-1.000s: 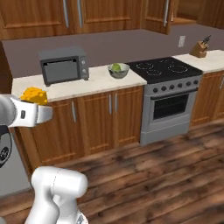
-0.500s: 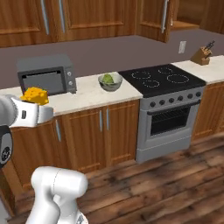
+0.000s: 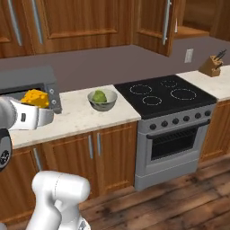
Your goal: Pick the cheese from the fridge and the cheese grater from the cabinet and place them next to the salad bowl.
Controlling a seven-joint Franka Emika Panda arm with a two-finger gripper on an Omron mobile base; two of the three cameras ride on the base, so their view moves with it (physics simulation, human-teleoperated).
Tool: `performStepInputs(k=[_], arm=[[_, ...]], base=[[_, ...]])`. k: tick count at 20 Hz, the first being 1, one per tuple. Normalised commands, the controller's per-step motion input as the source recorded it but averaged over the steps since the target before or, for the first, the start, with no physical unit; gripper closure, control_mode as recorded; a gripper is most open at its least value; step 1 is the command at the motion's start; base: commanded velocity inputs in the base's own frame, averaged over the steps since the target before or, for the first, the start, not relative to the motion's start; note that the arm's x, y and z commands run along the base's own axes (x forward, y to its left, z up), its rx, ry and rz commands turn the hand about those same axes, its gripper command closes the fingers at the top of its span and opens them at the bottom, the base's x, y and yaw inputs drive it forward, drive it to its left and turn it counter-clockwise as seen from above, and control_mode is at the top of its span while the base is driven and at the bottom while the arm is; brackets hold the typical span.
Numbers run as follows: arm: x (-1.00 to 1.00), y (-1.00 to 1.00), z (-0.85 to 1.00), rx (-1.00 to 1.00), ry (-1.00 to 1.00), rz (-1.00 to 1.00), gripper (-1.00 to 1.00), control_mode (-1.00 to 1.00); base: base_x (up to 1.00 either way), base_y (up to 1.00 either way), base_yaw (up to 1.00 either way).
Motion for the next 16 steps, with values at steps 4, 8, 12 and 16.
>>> performStepInputs(k=[4,8,12,16], arm=[[0.0,0.0,0.0,0.0,0.0,0.0,1.0,1.0],[0.0,0.0,0.0,0.0,0.0,0.0,1.0,1.0],[0.0,0.0,0.0,0.0,0.0,0.0,1.0,1.0],[0.0,0.0,0.0,0.0,0.0,0.0,1.0,1.0]], base=[[0.88,-0.13,-0.07],[0.75,-0.09,-0.02],[0.53,-0.17,0.06],[0.43,-0.6,0.13]])
